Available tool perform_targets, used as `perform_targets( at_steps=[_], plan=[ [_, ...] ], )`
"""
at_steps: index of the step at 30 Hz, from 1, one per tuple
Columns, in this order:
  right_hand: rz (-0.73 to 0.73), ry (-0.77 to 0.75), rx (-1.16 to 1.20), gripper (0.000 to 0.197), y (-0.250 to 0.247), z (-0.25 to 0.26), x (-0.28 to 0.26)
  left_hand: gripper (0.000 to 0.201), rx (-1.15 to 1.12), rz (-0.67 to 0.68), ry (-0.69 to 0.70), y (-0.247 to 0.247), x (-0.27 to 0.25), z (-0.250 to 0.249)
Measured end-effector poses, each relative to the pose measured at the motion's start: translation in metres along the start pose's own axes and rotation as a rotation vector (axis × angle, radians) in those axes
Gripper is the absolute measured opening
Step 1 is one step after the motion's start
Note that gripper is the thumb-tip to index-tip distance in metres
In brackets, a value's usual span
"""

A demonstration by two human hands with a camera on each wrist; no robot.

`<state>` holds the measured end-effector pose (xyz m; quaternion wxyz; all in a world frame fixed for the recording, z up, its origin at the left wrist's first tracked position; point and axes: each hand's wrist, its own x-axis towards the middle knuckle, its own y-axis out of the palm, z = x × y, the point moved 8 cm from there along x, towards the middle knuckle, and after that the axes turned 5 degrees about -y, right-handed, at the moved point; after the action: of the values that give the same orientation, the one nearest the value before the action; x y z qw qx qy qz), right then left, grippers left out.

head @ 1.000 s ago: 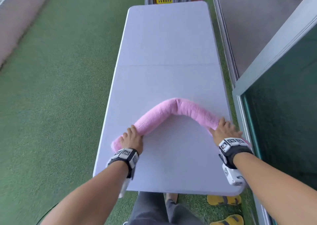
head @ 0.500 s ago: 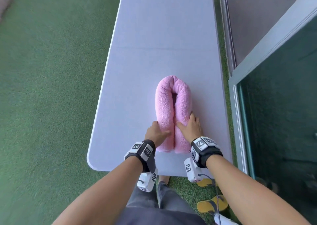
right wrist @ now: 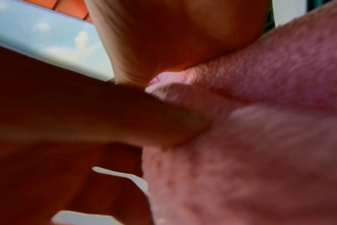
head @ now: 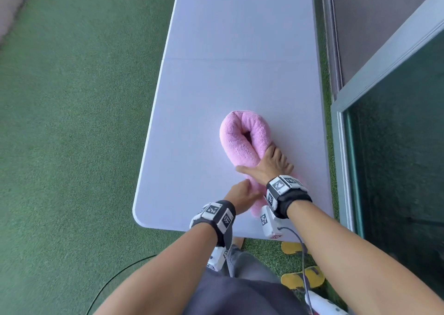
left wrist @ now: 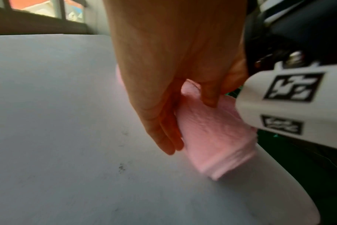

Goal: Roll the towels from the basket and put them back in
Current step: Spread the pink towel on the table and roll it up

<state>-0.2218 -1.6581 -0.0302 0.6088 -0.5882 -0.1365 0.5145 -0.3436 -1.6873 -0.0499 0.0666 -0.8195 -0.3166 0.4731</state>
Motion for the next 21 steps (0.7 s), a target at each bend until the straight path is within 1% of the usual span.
perform_targets(
  at_steps=[1,3,4,5,6,8,9,10,11,13,14,18,21],
  plan=[
    [-0.011,-0.039,-0.077,0.141,0.004,0.002,0.001,0.031,0.031,0.066,0.03,0.009,-0.005,-0.004],
    [-0.036,-0.111,-0.201,0.143,0.011,0.003,0.003,0.04,0.084,0.192,0.062,0.021,-0.018,-0.001],
    [-0.049,-0.134,-0.232,0.138,0.011,0.003,0.005,0.045,0.103,0.228,0.064,0.021,-0.024,0.006],
    [-0.063,-0.15,-0.239,0.13,0.009,0.004,0.006,0.047,0.107,0.243,0.052,0.017,-0.031,0.017],
    [-0.08,-0.169,-0.235,0.118,0.004,0.005,0.007,0.045,0.097,0.238,0.03,0.01,-0.037,0.031],
    [-0.114,-0.209,-0.223,0.095,-0.005,0.01,0.005,0.033,0.037,0.213,-0.026,-0.008,-0.052,0.064],
    [-0.118,-0.222,-0.219,0.089,-0.006,0.013,0.002,0.028,-0.006,0.197,-0.056,-0.016,-0.06,0.082],
    [-0.111,-0.227,-0.217,0.088,-0.003,0.016,-0.002,0.025,-0.046,0.172,-0.084,-0.025,-0.07,0.102],
    [-0.099,-0.231,-0.223,0.092,0.002,0.02,-0.008,0.023,-0.078,0.138,-0.11,-0.034,-0.081,0.124],
    [-0.077,-0.242,-0.255,0.107,0.012,0.029,-0.018,0.02,-0.138,0.088,-0.161,-0.045,-0.105,0.169],
    [-0.066,-0.253,-0.257,0.11,0.016,0.035,-0.021,0.019,-0.166,0.068,-0.195,-0.048,-0.117,0.195],
    [-0.02,-0.293,-0.063,0.102,0.02,0.073,-0.029,0.009,-0.25,-0.062,-0.393,-0.045,-0.169,0.306],
    [-0.02,-0.354,0.026,0.104,0.026,0.116,-0.045,0.008,-0.332,-0.096,-0.512,-0.029,-0.209,0.374]
  ],
)
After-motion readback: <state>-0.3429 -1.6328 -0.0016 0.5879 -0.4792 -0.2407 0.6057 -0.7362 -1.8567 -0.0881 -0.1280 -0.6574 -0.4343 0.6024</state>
